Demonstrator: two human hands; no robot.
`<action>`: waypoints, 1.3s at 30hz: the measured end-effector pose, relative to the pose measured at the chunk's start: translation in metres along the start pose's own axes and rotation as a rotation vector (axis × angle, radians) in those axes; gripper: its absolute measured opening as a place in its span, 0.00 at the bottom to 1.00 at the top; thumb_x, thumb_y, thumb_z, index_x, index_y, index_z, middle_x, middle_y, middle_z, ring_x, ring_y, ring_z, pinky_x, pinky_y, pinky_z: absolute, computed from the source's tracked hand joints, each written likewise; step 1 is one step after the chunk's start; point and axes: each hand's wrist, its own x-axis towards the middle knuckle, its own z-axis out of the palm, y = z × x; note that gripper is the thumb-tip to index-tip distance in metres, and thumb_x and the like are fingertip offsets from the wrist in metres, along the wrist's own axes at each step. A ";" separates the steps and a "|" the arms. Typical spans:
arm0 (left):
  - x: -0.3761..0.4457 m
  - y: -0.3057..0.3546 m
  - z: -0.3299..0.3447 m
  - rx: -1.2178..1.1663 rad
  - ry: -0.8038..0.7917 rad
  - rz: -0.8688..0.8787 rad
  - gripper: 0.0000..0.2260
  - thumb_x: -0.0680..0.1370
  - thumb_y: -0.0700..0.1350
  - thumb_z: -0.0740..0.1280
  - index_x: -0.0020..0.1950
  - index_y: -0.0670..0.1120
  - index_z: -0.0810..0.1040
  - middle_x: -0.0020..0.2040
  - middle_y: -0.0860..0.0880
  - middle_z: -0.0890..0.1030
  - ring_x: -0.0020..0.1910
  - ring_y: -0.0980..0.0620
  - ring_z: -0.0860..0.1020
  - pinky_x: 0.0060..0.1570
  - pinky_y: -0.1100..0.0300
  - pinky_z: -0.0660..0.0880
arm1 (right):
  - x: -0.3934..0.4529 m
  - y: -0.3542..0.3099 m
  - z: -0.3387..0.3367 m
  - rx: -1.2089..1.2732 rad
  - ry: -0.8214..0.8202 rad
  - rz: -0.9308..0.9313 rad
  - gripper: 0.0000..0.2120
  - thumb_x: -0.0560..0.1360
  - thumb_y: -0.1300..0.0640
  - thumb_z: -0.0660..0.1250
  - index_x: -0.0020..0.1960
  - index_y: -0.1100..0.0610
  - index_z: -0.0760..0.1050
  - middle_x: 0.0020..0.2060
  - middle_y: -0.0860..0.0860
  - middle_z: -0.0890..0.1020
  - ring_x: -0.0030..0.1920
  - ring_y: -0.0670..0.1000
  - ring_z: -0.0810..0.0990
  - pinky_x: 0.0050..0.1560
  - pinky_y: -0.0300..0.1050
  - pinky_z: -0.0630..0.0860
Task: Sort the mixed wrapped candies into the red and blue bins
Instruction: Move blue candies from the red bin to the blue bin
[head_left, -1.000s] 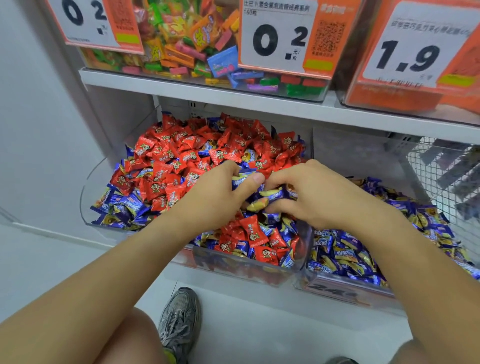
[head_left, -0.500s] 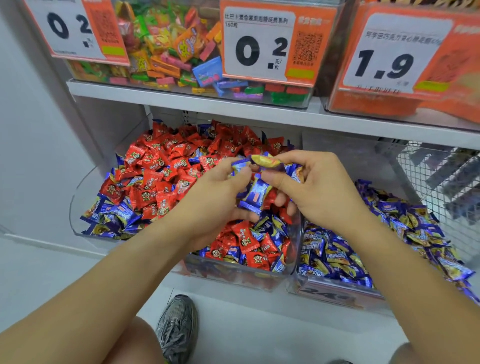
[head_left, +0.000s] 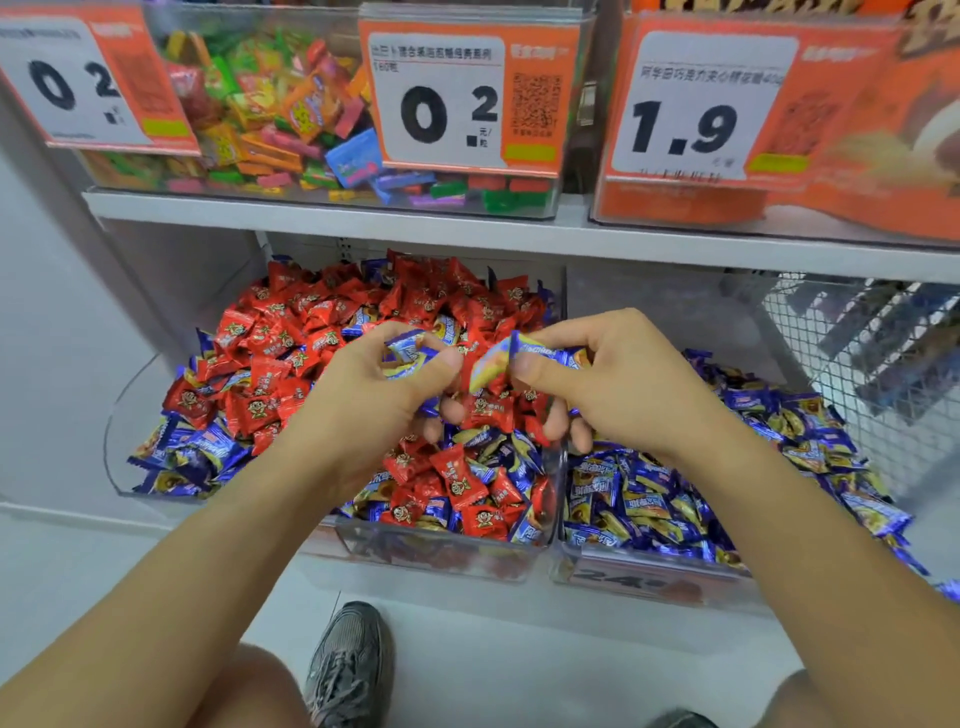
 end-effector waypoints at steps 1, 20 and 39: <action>-0.001 0.002 0.002 -0.019 -0.019 0.003 0.09 0.79 0.44 0.68 0.53 0.39 0.75 0.40 0.41 0.80 0.33 0.46 0.77 0.26 0.61 0.72 | 0.000 0.001 -0.001 0.004 0.000 -0.013 0.12 0.79 0.49 0.69 0.61 0.48 0.79 0.28 0.55 0.83 0.22 0.51 0.76 0.33 0.51 0.78; -0.018 0.008 0.006 0.546 -0.173 -0.159 0.19 0.77 0.44 0.71 0.65 0.52 0.70 0.33 0.54 0.79 0.27 0.57 0.75 0.32 0.60 0.75 | -0.007 -0.011 0.027 -1.041 -0.089 -0.404 0.21 0.70 0.46 0.76 0.61 0.44 0.78 0.52 0.50 0.80 0.52 0.56 0.80 0.42 0.48 0.69; -0.016 0.013 0.002 -0.037 -0.144 -0.106 0.08 0.80 0.39 0.67 0.58 0.42 0.73 0.42 0.43 0.73 0.35 0.49 0.74 0.29 0.60 0.69 | -0.005 0.015 -0.023 -0.162 0.068 -0.287 0.05 0.71 0.46 0.75 0.44 0.47 0.84 0.32 0.43 0.76 0.27 0.47 0.71 0.31 0.39 0.68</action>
